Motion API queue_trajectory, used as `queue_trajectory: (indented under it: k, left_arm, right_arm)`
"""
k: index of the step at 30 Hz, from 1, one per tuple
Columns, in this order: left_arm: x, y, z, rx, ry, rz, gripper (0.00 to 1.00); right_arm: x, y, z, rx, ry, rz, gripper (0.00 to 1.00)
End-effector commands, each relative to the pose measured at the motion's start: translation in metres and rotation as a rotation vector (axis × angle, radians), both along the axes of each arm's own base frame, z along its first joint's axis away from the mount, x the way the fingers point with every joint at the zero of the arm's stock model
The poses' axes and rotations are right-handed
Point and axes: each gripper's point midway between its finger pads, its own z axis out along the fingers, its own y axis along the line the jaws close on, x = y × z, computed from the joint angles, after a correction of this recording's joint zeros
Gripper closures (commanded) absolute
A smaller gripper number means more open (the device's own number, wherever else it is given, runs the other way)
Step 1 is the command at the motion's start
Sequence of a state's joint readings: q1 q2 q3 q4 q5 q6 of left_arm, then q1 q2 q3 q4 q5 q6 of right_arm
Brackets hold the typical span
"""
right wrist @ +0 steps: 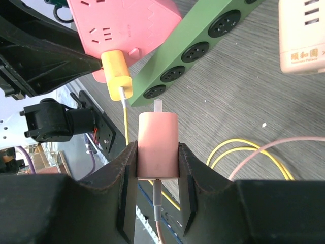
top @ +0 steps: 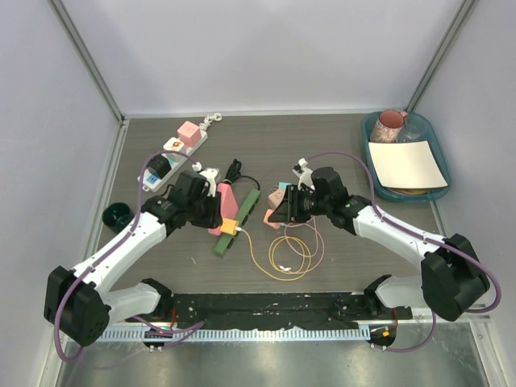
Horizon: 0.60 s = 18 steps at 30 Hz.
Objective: Pull the plug off the socket
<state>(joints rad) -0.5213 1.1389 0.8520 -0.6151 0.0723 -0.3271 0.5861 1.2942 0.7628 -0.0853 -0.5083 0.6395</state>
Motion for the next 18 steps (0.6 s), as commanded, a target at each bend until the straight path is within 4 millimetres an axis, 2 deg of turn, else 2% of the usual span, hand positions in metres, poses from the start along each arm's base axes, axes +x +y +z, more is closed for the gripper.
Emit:
queue_trajectory:
  k: [1, 4, 6, 9, 10, 12, 13, 15, 17, 18]
  left_arm:
    - [0.004, -0.008, 0.023, -0.065, -0.08, -0.03, 1.0]
    - [0.002, -0.014, 0.036, -0.119, -0.126, -0.058, 1.0]
    - [0.001, -0.018, 0.041, -0.145, -0.137, -0.073, 1.0]
    - [0.001, -0.021, 0.05, -0.17, -0.167, -0.083, 1.0]
    - [0.0, -0.021, 0.052, -0.18, -0.174, -0.085, 1.0]
    - [-0.001, -0.025, 0.059, -0.207, -0.197, -0.1, 1.0]
    - [-0.003, -0.028, 0.061, -0.226, -0.196, -0.115, 1.0]
    - [-0.006, -0.032, 0.068, -0.261, -0.215, -0.134, 1.0]
    - [-0.009, -0.039, 0.073, -0.303, -0.221, -0.167, 1.0]
    - [-0.011, -0.042, 0.074, -0.32, -0.215, -0.178, 1.0]
  right_arm:
    - [0.01, -0.003, 0.02, -0.004, -0.079, -0.016, 0.99]
    - [0.025, -0.021, 0.014, -0.064, -0.1, -0.082, 0.99]
    - [0.042, -0.043, 0.008, -0.133, -0.124, -0.156, 0.99]
    - [0.064, -0.062, 0.018, -0.165, -0.176, -0.218, 0.99]
    - [0.078, -0.073, 0.027, -0.169, -0.206, -0.247, 0.99]
    - [0.093, -0.082, 0.028, -0.186, -0.218, -0.267, 0.98]
    - [0.106, -0.09, 0.035, -0.197, -0.245, -0.292, 0.97]
    - [0.125, -0.103, 0.024, -0.25, -0.236, -0.34, 0.96]
    - [0.145, -0.116, 0.025, -0.296, -0.265, -0.374, 0.96]
    - [0.155, -0.126, 0.009, -0.352, -0.242, -0.404, 0.96]
